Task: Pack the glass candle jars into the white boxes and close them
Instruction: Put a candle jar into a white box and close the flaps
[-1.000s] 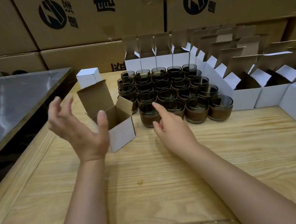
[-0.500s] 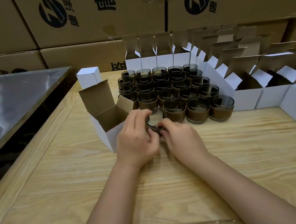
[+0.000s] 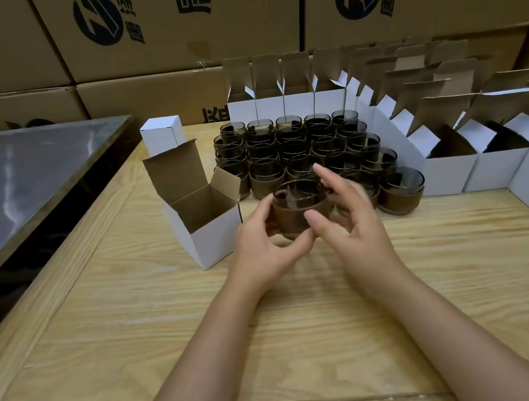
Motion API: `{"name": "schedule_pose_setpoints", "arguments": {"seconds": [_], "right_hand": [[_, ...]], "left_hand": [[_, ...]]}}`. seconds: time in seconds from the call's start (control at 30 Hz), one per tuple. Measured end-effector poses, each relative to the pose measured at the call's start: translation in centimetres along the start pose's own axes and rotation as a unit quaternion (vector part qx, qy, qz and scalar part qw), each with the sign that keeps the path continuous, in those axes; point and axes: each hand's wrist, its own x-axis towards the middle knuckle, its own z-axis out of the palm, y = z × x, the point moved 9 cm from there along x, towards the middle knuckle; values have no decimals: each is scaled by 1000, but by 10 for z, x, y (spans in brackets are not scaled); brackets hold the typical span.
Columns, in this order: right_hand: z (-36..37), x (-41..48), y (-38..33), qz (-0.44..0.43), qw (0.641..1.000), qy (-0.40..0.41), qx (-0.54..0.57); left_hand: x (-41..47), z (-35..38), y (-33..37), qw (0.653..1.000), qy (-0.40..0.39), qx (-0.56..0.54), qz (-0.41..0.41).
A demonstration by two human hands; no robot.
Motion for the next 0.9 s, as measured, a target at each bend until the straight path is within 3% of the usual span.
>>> {"name": "schedule_pose_setpoints", "arguments": {"seconds": [0.1, 0.17, 0.23, 0.3, 0.37, 0.4, 0.5, 0.63, 0.73, 0.9], "right_hand": [[4, 1, 16, 107, 976, -24, 188], [4, 1, 18, 136, 959, -9, 249], [4, 1, 23, 151, 948, 6, 282], [2, 1, 26, 155, 947, 18, 281], [0, 1, 28, 159, 950, 22, 269], [0, 1, 29, 162, 950, 21, 265], [-1, 1, 31, 163, 952, 22, 258], [0, 0, 29, 152, 959, 20, 239], [2, 1, 25, 136, 965, 10, 223], [1, 12, -1, 78, 988, 9, 135]], "left_hand": [[0, 1, -3, 1000, -13, 25, -12], [-3, -5, 10, 993, 8, 113, 41], [-9, -22, 40, 944, 104, 261, 173], [-21, -46, 65, 863, 247, 348, 269], [-30, -77, 71, 817, 355, 355, 283], [-31, -94, 66, 814, 391, 339, 263], [-32, -143, 28, 864, 454, 182, 120], [-15, -136, -25, 933, 352, -62, -34], [-7, -124, -35, 949, 296, -88, -59], [4, -114, -34, 960, 262, -99, -24]]}}
